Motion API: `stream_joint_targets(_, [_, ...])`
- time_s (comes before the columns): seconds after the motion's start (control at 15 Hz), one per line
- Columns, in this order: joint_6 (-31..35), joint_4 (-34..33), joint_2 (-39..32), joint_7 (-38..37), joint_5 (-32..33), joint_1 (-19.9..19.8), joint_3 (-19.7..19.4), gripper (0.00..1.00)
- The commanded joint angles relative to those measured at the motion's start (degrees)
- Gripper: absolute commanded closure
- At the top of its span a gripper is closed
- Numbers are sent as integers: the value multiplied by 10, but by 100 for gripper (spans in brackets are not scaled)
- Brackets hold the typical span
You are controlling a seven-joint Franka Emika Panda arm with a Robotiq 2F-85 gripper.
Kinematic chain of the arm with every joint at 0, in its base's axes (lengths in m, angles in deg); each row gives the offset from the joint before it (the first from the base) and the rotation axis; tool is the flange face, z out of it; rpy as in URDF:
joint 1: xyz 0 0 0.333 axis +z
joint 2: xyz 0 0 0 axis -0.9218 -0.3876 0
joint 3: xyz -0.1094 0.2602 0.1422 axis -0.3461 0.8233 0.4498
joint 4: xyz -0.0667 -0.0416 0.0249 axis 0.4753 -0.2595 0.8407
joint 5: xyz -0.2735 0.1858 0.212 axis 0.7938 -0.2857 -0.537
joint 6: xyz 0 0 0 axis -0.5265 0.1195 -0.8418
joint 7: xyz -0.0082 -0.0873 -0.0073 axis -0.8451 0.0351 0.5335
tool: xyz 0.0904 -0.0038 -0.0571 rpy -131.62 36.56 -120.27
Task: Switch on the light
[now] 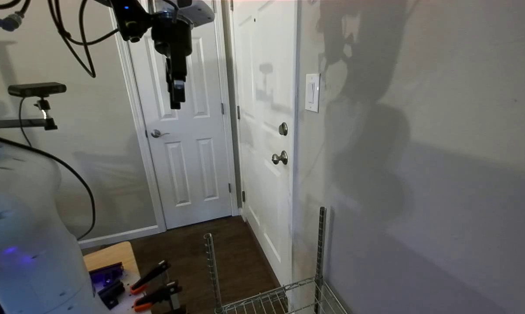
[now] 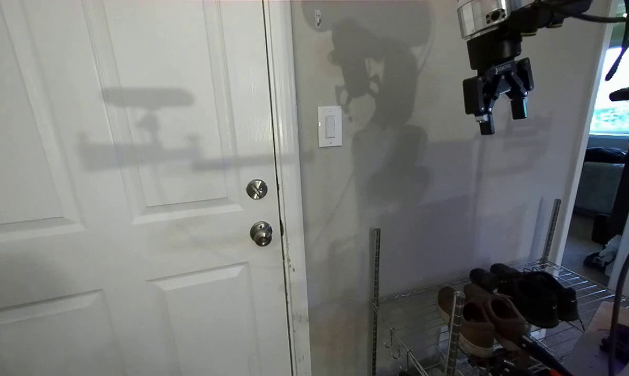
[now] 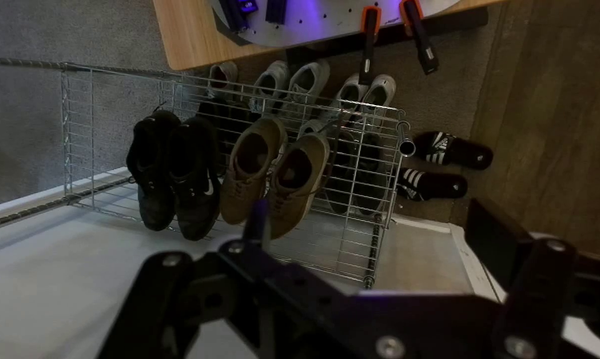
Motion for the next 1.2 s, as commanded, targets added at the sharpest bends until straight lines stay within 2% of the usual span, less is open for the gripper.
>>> stream_joint_targets(0.0, [-2, -2, -3, -6, 4, 12, -7, 0])
stream_joint_targets(0.2, [-1, -1, -2, -6, 4, 12, -8, 0])
stream_joint_targets(0.4, [28, 3, -2, 2, 7, 16, -11, 0])
stream_joint_targets(0.47, [42, 5, -3, 6, 5, 18, -15, 8])
stream_joint_targets(0.53, [57, 7, -4, 8, 1, 19, -19, 27])
stream_joint_targets(0.87, [108, 12, -8, 9, 1, 19, -30, 61])
stream_joint_targets(1.0, [146, 11, -23, 14, 7, 20, -29, 74])
stream_joint_targets(1.13, [214, 12, -50, 22, 7, 23, -29, 87])
